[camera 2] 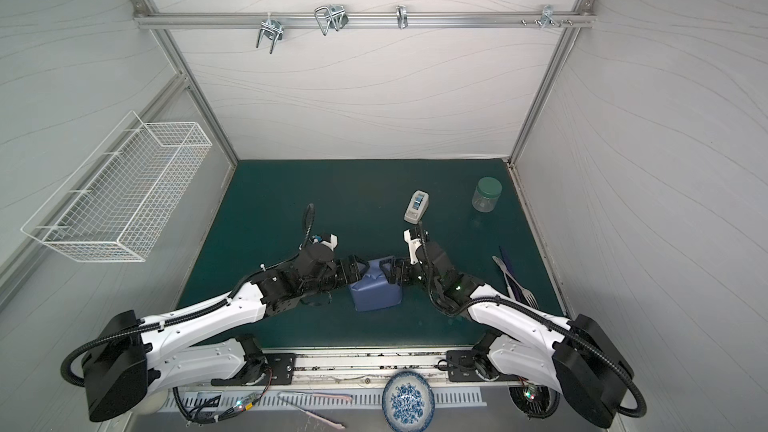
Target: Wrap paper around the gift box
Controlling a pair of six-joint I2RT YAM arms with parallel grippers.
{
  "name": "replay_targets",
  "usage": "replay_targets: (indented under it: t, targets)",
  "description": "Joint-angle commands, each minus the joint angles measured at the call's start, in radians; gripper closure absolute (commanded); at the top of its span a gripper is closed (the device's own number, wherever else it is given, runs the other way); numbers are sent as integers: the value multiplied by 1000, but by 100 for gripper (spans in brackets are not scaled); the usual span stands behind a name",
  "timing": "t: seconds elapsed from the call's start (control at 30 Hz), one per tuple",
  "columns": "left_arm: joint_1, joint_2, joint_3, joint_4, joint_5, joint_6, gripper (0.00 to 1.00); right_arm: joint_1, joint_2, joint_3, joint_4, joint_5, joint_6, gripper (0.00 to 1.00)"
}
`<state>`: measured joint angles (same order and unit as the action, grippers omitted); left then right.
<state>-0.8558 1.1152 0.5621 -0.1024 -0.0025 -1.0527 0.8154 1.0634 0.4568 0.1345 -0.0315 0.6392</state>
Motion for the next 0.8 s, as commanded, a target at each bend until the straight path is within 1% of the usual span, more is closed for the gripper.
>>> replay_targets:
  t: [0.0, 0.13, 0.23, 0.3, 0.4, 0.53, 0.63, 0.77]
  targets:
    - [-23, -13, -47, 61, 7, -65, 2, 11, 15, -37, -92, 24, -7, 16]
    - [-32, -5, -115, 95, -3, -85, 2, 11, 15, -27, -101, 18, -15, 15]
    - [-32, 8, -129, 113, -5, -78, 2, 5, -1, 33, -161, 8, -53, 11]
    - [-38, 4, -132, 103, -15, -68, 2, -13, -33, 65, -200, -30, -71, 8]
    - [-44, -12, -150, 105, -34, -66, 3, -54, -70, 95, -240, -124, -59, 7]
    - [-53, -14, -157, 112, -46, -63, 4, -53, -55, 100, -220, -187, -13, 6]
    - [-55, -3, -153, 111, -44, -58, 4, -28, -9, 115, -205, -197, -12, 5]
    - [-56, -8, -144, 107, -45, -46, 3, -7, 44, 96, -232, -158, -22, 5]
